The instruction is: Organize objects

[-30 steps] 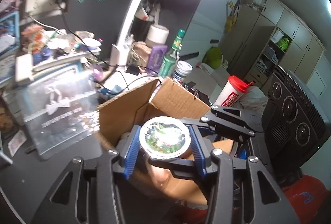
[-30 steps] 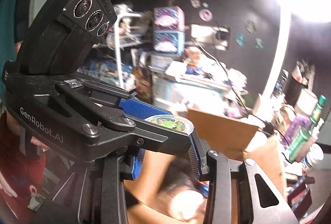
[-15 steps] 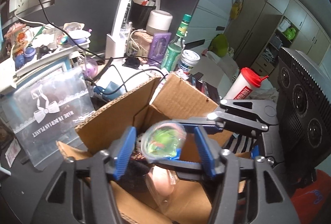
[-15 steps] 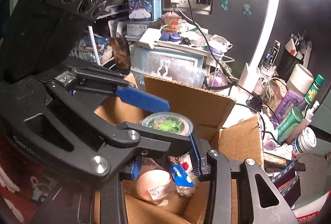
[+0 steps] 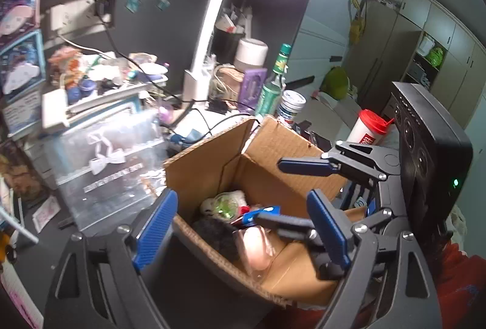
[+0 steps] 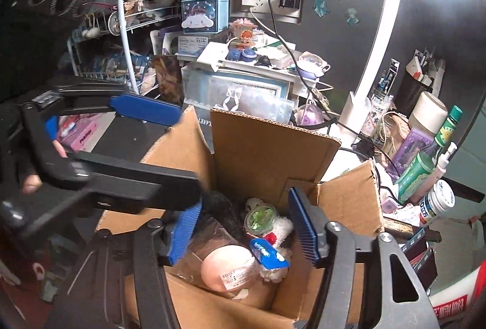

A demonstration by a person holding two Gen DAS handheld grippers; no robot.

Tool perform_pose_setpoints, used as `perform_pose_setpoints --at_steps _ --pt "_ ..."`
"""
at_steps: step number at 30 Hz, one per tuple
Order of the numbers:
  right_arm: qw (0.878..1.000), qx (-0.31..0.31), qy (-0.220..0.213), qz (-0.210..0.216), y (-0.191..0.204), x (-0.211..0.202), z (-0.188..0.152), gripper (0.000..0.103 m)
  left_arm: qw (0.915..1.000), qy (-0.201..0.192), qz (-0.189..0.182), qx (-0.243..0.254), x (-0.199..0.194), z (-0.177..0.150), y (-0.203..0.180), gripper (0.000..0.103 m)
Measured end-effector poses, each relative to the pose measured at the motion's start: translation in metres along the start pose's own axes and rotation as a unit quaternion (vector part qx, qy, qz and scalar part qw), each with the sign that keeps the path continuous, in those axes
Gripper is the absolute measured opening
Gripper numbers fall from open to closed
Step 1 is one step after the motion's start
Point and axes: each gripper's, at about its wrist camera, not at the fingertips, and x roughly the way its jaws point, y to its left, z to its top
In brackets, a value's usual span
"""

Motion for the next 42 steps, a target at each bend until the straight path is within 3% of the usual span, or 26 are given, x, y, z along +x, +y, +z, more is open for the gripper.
perform_pose_setpoints --at_steps 5,7,11,13,15,20,24,42 --pt "1.0 0.002 -0.015 -0.008 0.011 -0.01 0.0 0.061 0.9991 -0.029 0.03 -0.004 -0.032 -0.017 0.003 0.097" --pt "1.0 0.007 -0.026 -0.008 0.014 -0.015 0.0 0.071 0.9983 -0.041 0.04 -0.005 -0.044 -0.024 0.004 0.099" --pt "0.999 0.008 -0.049 -0.007 0.023 -0.025 0.001 0.076 0.9952 -0.073 0.064 -0.014 -0.072 -0.043 0.004 0.102" --pt "0.998 0.008 -0.062 -0.007 0.027 -0.029 0.0 0.087 0.9927 -0.089 0.079 -0.021 -0.081 -0.05 0.004 0.102" --pt "0.997 0.009 -0.079 -0.002 0.031 -0.033 -0.001 0.092 0.9885 -0.107 0.102 -0.032 -0.089 -0.059 0.005 0.102" --pt "0.992 0.011 -0.125 0.018 0.034 -0.041 -0.006 0.095 0.9765 -0.134 0.157 -0.059 -0.097 -0.075 0.01 0.102" --pt "0.989 -0.008 -0.142 0.034 0.033 -0.043 -0.006 0.097 0.9706 -0.14 0.181 -0.074 -0.098 -0.078 0.014 0.102" --pt "0.988 -0.022 -0.14 0.063 0.025 -0.035 -0.008 0.097 0.9643 -0.135 0.213 -0.08 -0.086 -0.072 0.018 0.102"
